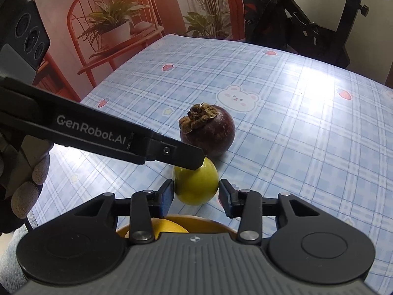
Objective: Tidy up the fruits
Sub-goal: 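Close the left tool on the green apple and lift it, then lower the green apple into the cream bowl and open the left tool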
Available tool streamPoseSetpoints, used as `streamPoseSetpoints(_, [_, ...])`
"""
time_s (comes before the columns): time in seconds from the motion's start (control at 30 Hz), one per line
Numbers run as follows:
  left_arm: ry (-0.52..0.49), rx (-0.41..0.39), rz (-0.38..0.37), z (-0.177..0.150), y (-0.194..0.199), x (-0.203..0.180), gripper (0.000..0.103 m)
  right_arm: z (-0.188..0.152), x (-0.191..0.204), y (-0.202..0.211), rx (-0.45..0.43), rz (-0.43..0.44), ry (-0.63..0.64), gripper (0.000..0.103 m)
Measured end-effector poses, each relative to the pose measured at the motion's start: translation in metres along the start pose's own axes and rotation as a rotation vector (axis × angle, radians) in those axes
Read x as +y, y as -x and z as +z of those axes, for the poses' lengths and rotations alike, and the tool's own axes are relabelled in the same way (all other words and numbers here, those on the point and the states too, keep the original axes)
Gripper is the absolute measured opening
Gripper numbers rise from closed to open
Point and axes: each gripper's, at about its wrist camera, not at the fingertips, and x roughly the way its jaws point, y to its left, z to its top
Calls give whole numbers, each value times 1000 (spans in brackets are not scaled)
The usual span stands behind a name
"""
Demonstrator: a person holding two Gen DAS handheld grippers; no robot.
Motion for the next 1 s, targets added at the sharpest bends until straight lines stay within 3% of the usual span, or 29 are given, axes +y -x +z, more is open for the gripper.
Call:
streamPoseSetpoints(0.47, [-74,-39,-14,0,32,-33,25,-4,3,46,-89,7,-2,42])
streamPoseSetpoints(1.0, [-155,18,-62,-26,41,-67,25,-36,6,88,-101,6,9,42])
